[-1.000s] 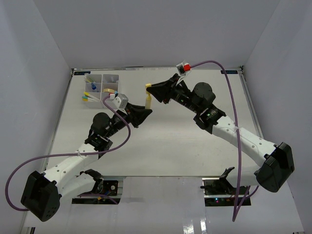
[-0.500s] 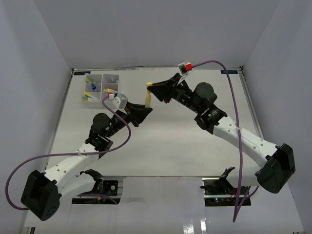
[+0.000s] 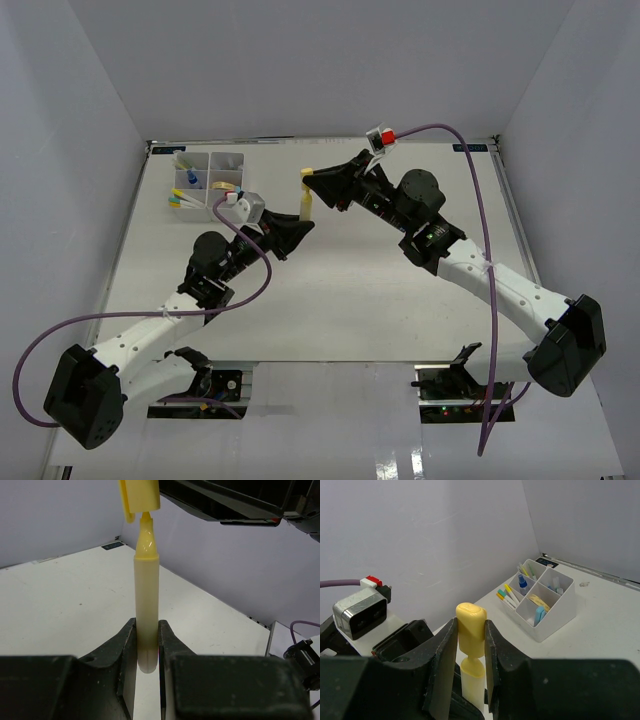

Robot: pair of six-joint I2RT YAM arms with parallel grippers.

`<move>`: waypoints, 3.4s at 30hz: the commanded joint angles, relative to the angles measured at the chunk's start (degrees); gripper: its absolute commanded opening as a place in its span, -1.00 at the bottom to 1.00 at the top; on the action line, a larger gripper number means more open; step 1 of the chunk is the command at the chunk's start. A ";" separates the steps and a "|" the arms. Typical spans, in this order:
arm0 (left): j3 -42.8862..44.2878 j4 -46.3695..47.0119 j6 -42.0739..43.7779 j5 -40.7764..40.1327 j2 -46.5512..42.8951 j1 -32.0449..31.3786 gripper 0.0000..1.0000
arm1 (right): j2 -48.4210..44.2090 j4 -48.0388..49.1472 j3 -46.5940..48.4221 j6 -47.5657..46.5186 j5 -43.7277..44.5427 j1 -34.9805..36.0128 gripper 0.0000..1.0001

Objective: Sort the stationery into containers
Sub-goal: Close the pen cap on the pen.

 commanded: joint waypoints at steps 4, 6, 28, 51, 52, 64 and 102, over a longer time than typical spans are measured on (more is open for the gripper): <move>1.39 2.62 0.50 -2.10 -0.01 -0.59 -1.00 | -1.73 1.67 -0.68 0.65 0.77 0.00 -0.85; 1.74 2.62 0.50 -2.19 0.25 -0.59 -1.00 | -1.73 1.67 -0.68 0.65 0.68 0.00 -0.85; 1.74 9.48 1.29 -4.39 2.54 -2.08 -1.00 | -2.60 2.55 -2.88 1.18 1.30 0.09 -0.85; 2.35 9.92 7.79 1.85 2.54 -2.08 -1.00 | -5.42 1.58 -4.11 -3.13 -2.75 -0.09 -0.55; 2.27 9.92 7.97 1.94 2.36 -2.08 -1.00 | -5.59 1.58 -4.20 -3.13 -2.66 -0.09 -0.53; 1.65 13.17 7.62 2.20 2.10 -2.08 -1.00 | -7.09 1.58 -4.90 -3.74 -3.36 -0.09 -0.43; 8.23 -6.06 17.98 2.37 1.48 -2.08 -1.00 | -12.71 -13.97 -0.95 -10.33 6.56 -0.09 0.71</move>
